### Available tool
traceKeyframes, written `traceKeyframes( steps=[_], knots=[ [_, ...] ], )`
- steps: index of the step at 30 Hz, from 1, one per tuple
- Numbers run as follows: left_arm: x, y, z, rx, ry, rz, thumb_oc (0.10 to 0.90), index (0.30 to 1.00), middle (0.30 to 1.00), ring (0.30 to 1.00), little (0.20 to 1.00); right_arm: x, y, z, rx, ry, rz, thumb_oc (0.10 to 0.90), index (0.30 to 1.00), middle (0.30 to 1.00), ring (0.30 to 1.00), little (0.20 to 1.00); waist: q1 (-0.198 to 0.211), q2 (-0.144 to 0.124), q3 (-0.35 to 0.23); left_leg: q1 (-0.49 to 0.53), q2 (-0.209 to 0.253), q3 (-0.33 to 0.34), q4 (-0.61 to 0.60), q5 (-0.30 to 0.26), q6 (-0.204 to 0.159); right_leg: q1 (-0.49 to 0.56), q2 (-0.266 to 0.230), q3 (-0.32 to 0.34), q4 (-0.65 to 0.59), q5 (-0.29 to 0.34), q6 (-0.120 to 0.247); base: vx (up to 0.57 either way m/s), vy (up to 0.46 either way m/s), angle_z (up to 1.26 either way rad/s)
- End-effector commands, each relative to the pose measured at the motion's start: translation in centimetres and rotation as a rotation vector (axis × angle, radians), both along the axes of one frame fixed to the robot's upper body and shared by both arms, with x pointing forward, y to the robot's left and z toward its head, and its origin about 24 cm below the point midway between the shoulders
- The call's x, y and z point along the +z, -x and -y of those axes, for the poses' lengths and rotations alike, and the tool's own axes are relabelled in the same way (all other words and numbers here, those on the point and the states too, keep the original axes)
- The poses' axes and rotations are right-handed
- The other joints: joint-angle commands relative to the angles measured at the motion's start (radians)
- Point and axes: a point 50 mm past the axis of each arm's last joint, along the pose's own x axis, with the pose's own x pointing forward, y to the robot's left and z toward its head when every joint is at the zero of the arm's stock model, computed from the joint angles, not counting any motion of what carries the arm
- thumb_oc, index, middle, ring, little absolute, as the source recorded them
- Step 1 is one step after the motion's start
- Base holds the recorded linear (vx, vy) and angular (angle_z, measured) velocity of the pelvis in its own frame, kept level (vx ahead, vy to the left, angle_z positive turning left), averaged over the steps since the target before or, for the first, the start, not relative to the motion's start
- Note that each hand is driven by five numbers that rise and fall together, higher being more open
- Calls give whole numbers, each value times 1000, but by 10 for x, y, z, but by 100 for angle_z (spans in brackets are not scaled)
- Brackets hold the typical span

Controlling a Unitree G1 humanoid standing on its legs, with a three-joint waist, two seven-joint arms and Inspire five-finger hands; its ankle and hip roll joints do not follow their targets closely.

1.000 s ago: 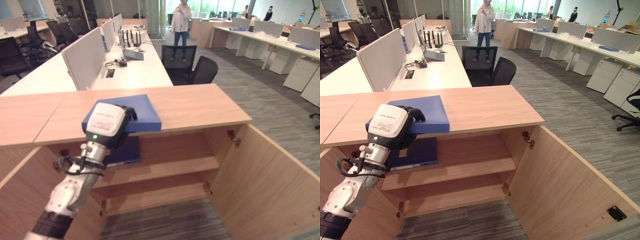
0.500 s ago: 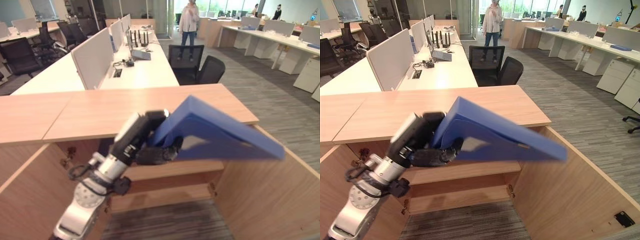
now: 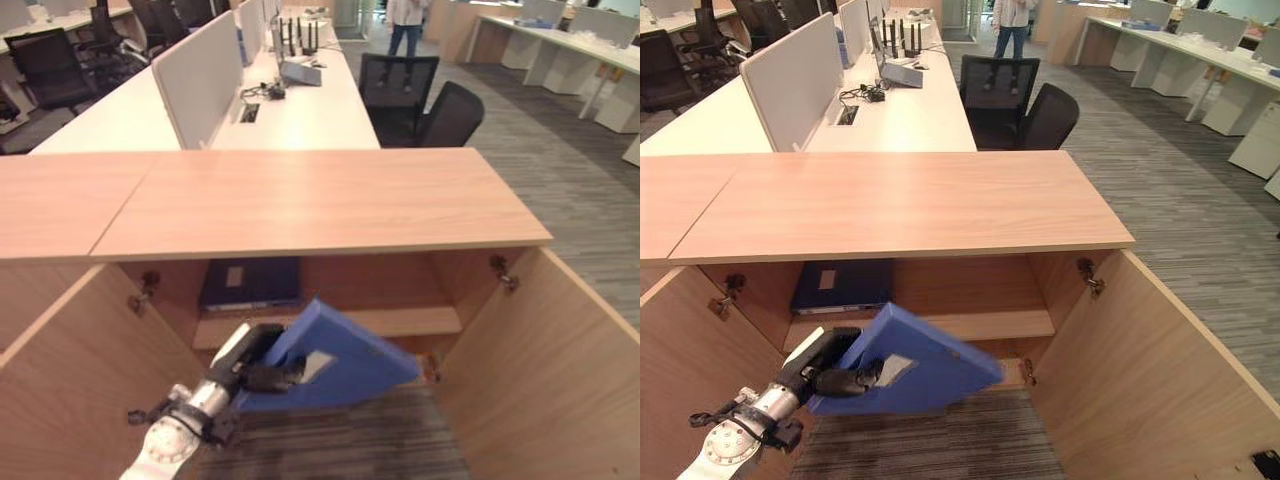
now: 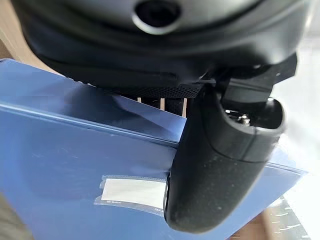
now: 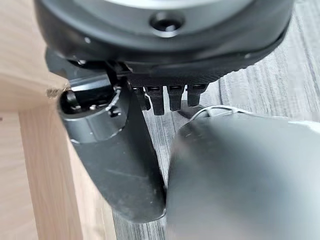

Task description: Put the empty folder in the office cabinet

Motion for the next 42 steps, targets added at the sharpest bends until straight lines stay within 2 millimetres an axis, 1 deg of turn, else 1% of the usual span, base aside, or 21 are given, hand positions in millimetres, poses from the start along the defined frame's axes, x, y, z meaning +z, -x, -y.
traceKeyframes(
  steps=[1,4,5,6,7,8,9,10,11,12,13,14,16,18,19,22,27,28,36,40,42],
  knots=[
    [72,-21,15,-171,-70,367,400,300,300,300,300,13,-52,-11,223,54,133,800,900,900,900,900,23,-30,10,49,42,-102,-6,-148,-13,-22,-80,13,7,51,84,0,0,0],
    [72,-18,14,-205,-127,354,400,300,300,300,300,29,-88,-19,362,97,249,800,900,900,900,900,32,-30,11,47,41,-103,-6,-148,-11,-24,-83,14,7,52,85,0,0,0],
    [69,-18,18,-214,-107,344,400,300,300,300,300,37,-109,-40,407,106,327,800,900,900,900,900,43,-20,8,51,45,-104,-6,-154,-11,-18,-79,9,7,48,85,0,0,0],
    [69,-20,17,-191,-124,370,400,300,300,300,300,43,-122,-49,464,132,345,800,900,900,900,900,45,-25,11,46,38,-105,-6,-147,-9,-22,-86,9,7,54,85,0,0,0],
    [66,-20,16,-174,-129,354,400,300,300,300,300,56,-139,-53,505,152,435,800,900,900,900,900,50,-23,13,44,37,-107,-6,-146,-8,-24,-87,7,7,54,85,0,0,0],
    [72,-20,14,-179,-151,395,400,300,300,300,300,80,-166,-55,565,201,564,800,900,900,900,900,56,-23,13,43,36,-108,-6,-145,-8,-25,-89,7,7,55,85,-6,11,3],
    [73,-20,14,-178,-150,397,400,300,300,300,300,81,-167,-54,566,202,564,800,900,900,900,900,55,-22,15,44,36,-108,-6,-145,-8,-25,-89,7,7,55,85,-7,5,5],
    [76,-20,17,-173,-115,428,400,300,300,300,300,84,-169,-72,567,161,615,800,900,900,900,900,63,-20,17,43,35,-112,-6,-145,-9,-23,-91,2,7,54,84,-16,-7,4],
    [79,-19,16,-150,-121,456,400,300,300,300,300,91,-173,-77,655,188,658,800,900,900,900,900,66,-24,21,42,35,-112,-6,-144,-9,-24,-91,3,7,54,84,0,0,0],
    [78,-15,15,-129,-108,462,400,300,300,300,300,95,-168,-74,700,206,697,800,900,900,900,900,60,-22,24,44,36,-108,-6,-144,-10,-25,-92,5,7,54,85,-34,0,3],
    [78,-10,10,-108,-125,473,400,300,300,300,300,119,-169,-69,771,219,826,800,900,900,900,900,45,-27,33,48,37,-101,-6,-145,-11,-28,-92,7,7,54,86,-30,7,2],
    [78,-9,10,-106,-126,471,400,300,300,300,300,131,-167,-66,798,213,881,800,900,900,900,900,36,-27,31,51,38,-97,-6,-145,-12,-28,-94,8,7,53,87,-15,6,4],
    [75,-9,11,-107,-127,468,400,300,300,300,300,149,-163,-68,852,184,961,800,900,900,900,900,31,-26,25,53,39,-94,-6,-145,-13,-26,-95,6,7,51,87,0,0,0],
    [76,-10,12,-112,-140,480,400,300,300,300,300,160,-161,-71,888,162,1008,800,900,900,900,900,31,-25,21,52,41,-95,-6,-144,-14,-25,-97,0,7,51,88,6,-2,-2],
    [76,-10,12,-112,-139,480,400,300,300,300,300,160,-161,-70,888,162,1007,800,900,900,900,900,31,-24,20,52,41,-95,-6,-144,-14,-24,-98,0,7,50,89,0,0,0],
    [79,-10,12,-115,-171,503,400,300,300,300,300,167,-156,-80,952,99,1029,800,900,900,900,900,37,-25,17,51,41,-96,-6,-143,-16,-20,-101,-11,7,52,89,2,-2,-1],
    [81,-10,11,-107,-189,521,400,300,300,300,300,169,-152,-90,1005,50,1028,800,900,900,900,900,42,-26,18,50,42,-98,-6,-143,-17,-19,-104,-14,7,52,89,0,0,0],
    [82,-10,11,-103,-200,528,400,300,300,300,300,171,-152,-94,1015,33,1040,800,900,900,900,900,44,-26,18,51,43,-98,-6,-143,-18,-19,-105,-16,7,52,89,0,0,0],
    [82,-14,12,-113,-239,543,400,300,300,300,300,187,-163,-103,1030,36,1115,800,900,900,900,900,51,-25,19,51,43,-96,-6,-141,-18,-16,-106,-17,7,53,88,0,0,0],
    [88,-17,20,-138,-201,573,400,300,300,300,300,198,-170,-108,1037,57,1168,800,900,900,900,900,50,-24,16,51,43,-95,-6,-141,-17,-16,-106,-17,7,53,87,0,0,0],
    [90,-18,23,-151,-181,579,400,300,300,300,300,198,-171,-107,1042,76,1170,800,900,900,900,900,49,-23,14,52,43,-95,-6,-141,-17,-16,-107,-17,7,53,87,0,0,0]
  ],
)
